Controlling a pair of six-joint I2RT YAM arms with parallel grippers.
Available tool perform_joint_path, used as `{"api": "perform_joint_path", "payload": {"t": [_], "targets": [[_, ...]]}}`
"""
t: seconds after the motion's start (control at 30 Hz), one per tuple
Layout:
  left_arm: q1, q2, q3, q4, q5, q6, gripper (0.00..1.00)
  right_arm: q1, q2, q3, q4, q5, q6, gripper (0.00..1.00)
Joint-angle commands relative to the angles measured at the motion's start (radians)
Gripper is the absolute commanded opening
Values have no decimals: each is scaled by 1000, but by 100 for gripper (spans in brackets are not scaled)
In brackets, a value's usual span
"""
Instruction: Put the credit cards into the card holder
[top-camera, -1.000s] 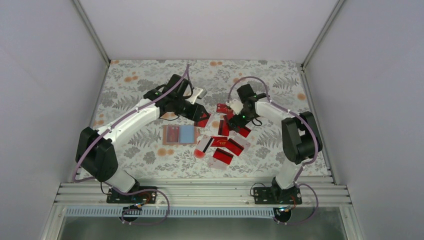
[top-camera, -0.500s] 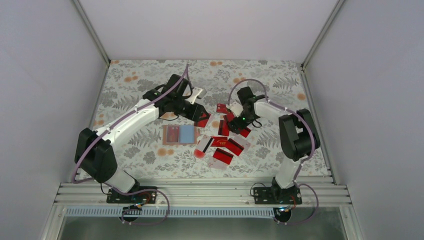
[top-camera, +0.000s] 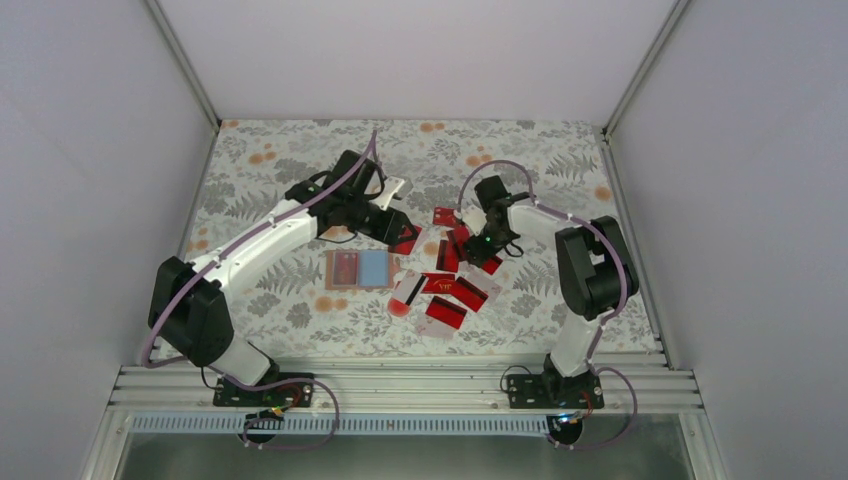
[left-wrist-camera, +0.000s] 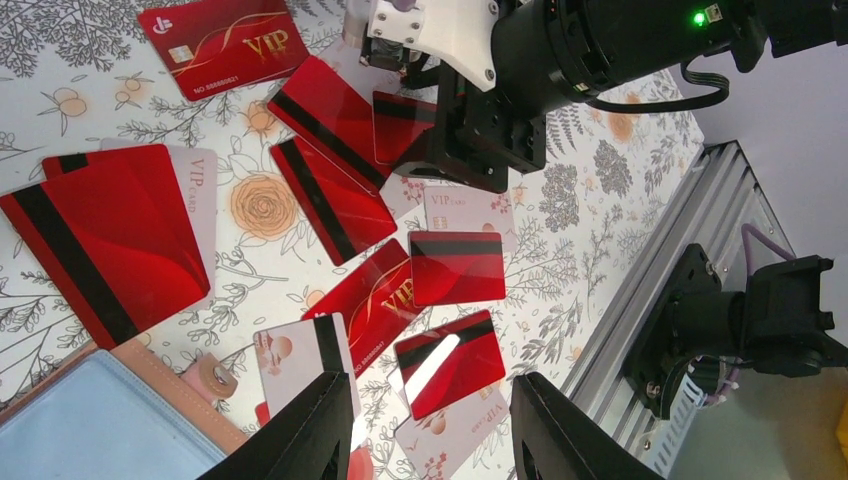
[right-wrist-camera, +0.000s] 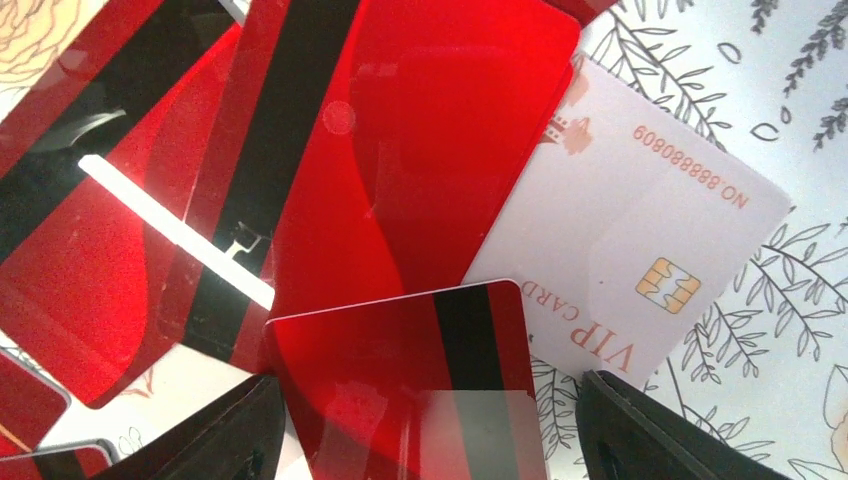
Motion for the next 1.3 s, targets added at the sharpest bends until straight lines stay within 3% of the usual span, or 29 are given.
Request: {"api": "perform_joint_path", "payload": {"t": [0.0, 0.5, 1.07, 1.27], "targets": [[1, -23, -11, 25, 10, 5, 42, -9, 67, -2, -2, 4, 42, 71], [1, -16, -35, 56, 9, -5, 41, 60, 101, -88, 16, 34, 88, 62], [1, -7, -34, 67, 17, -7, 41, 62, 141, -8, -26, 76, 172, 42], [1, 2, -18, 65, 23, -8, 41, 62, 120, 18, -27, 74, 193, 42]]}}
